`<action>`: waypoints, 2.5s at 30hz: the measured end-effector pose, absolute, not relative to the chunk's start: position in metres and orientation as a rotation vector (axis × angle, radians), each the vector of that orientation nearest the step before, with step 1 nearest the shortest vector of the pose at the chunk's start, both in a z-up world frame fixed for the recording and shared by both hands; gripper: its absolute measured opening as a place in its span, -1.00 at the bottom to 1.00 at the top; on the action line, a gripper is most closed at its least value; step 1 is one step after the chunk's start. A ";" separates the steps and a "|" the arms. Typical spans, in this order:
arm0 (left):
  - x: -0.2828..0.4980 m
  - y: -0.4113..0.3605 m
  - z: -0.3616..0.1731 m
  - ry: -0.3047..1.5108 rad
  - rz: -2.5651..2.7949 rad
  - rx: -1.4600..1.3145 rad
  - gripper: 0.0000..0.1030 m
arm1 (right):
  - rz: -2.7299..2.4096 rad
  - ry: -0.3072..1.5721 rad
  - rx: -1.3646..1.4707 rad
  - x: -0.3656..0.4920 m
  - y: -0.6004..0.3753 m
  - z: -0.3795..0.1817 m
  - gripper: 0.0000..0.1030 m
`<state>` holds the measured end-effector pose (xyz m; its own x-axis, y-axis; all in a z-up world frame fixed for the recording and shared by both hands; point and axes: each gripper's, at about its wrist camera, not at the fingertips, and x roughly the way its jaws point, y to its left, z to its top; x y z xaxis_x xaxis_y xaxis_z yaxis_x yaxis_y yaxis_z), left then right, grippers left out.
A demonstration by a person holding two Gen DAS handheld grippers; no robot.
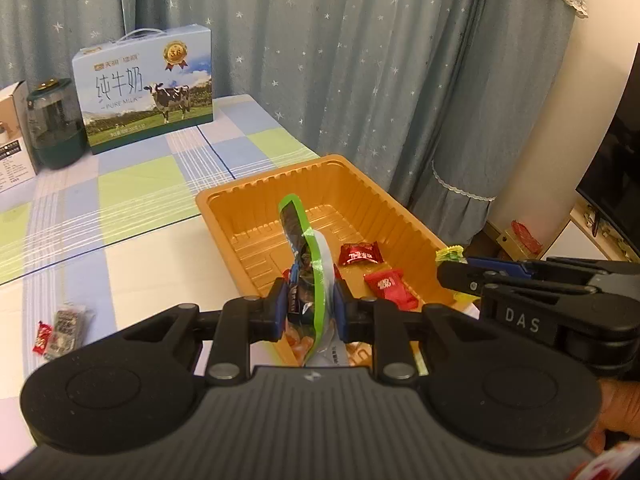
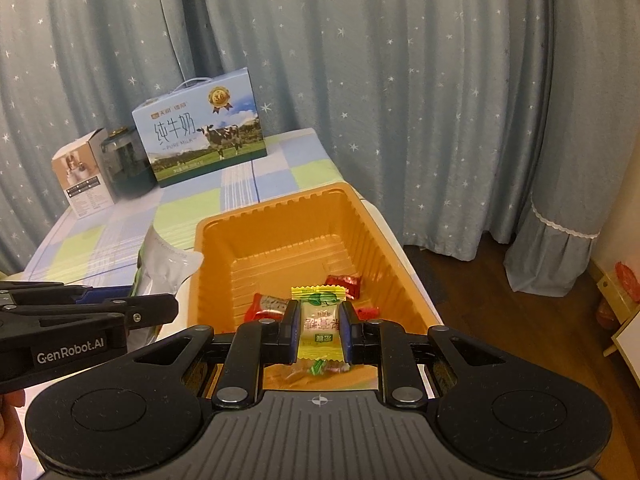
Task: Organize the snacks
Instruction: 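Carry the pouch and yellow candy into the orange tray and open both grippers, then lift both open grippers out of the tray and pull back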
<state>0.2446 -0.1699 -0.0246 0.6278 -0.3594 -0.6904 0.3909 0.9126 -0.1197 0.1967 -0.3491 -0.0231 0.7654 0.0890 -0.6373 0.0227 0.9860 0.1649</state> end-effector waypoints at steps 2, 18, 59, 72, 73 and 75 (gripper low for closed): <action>0.252 -0.174 -0.028 0.785 -0.431 0.049 -0.58 | 0.038 0.700 0.163 0.204 -0.352 -0.026 -0.61; 0.302 -0.196 -0.045 0.795 -0.458 0.070 -0.58 | 0.029 0.712 0.141 0.250 -0.362 -0.037 -0.61; 0.294 -0.135 -0.051 0.805 -0.346 0.015 -0.23 | 0.063 0.692 0.225 0.259 -0.352 -0.033 -0.42; 0.242 -0.104 -0.033 0.793 -0.289 -0.029 0.08 | 0.037 0.691 0.265 0.210 -0.348 -0.012 0.01; 0.237 -0.102 -0.030 0.790 -0.288 -0.027 0.11 | 0.039 0.691 0.266 0.205 -0.346 -0.010 0.03; 0.226 -0.100 -0.025 0.781 -0.284 -0.018 0.19 | 0.043 0.692 0.266 0.196 -0.342 -0.007 0.06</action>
<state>0.2264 -0.1000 -0.0247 0.6739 -0.2586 -0.6921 0.2456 0.9619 -0.1202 0.1960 -0.3417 -0.0073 0.7705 0.1276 -0.6245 0.0484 0.9652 0.2569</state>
